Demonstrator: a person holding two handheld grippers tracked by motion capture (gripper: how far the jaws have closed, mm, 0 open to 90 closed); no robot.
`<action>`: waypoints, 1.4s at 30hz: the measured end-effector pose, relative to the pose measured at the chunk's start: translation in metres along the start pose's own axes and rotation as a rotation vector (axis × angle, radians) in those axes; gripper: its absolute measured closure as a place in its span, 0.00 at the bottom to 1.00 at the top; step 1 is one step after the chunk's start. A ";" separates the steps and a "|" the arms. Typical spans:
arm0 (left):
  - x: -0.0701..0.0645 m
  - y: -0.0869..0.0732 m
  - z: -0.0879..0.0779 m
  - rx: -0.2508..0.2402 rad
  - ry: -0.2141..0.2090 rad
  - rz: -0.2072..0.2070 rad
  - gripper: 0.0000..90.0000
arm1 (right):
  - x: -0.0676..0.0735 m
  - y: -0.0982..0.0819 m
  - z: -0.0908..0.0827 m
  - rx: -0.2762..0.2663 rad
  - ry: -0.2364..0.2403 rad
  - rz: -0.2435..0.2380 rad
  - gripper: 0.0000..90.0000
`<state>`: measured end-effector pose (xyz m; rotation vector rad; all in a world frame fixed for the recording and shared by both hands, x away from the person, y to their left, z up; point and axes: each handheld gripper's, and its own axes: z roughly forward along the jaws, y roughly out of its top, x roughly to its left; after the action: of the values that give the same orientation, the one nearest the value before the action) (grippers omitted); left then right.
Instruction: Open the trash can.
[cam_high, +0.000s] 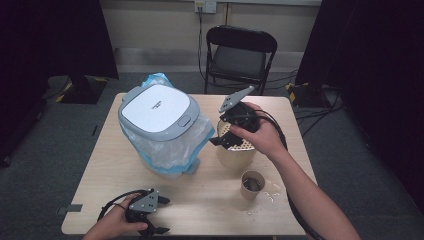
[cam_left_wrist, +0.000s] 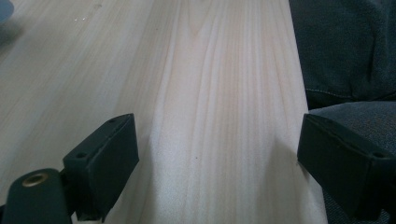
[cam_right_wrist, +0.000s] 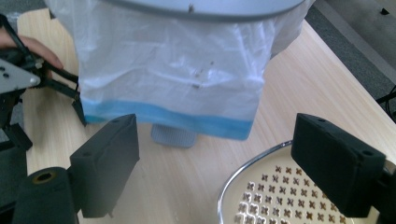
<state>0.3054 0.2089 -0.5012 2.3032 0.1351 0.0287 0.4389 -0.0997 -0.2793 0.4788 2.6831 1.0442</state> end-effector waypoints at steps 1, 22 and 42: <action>0.000 0.000 0.000 0.004 -0.001 0.003 0.13 | -0.001 0.002 0.000 -0.002 -0.002 0.002 0.16; 0.000 0.000 -0.001 0.006 0.003 0.006 0.13 | -0.009 0.051 0.004 -0.009 -0.022 -0.025 0.16; 0.000 0.000 -0.001 0.007 0.002 0.010 0.13 | -0.018 0.070 0.018 -0.034 -0.034 0.006 0.16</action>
<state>0.3058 0.2095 -0.5010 2.3113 0.1252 0.0352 0.4764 -0.0467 -0.2426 0.4939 2.6318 1.0710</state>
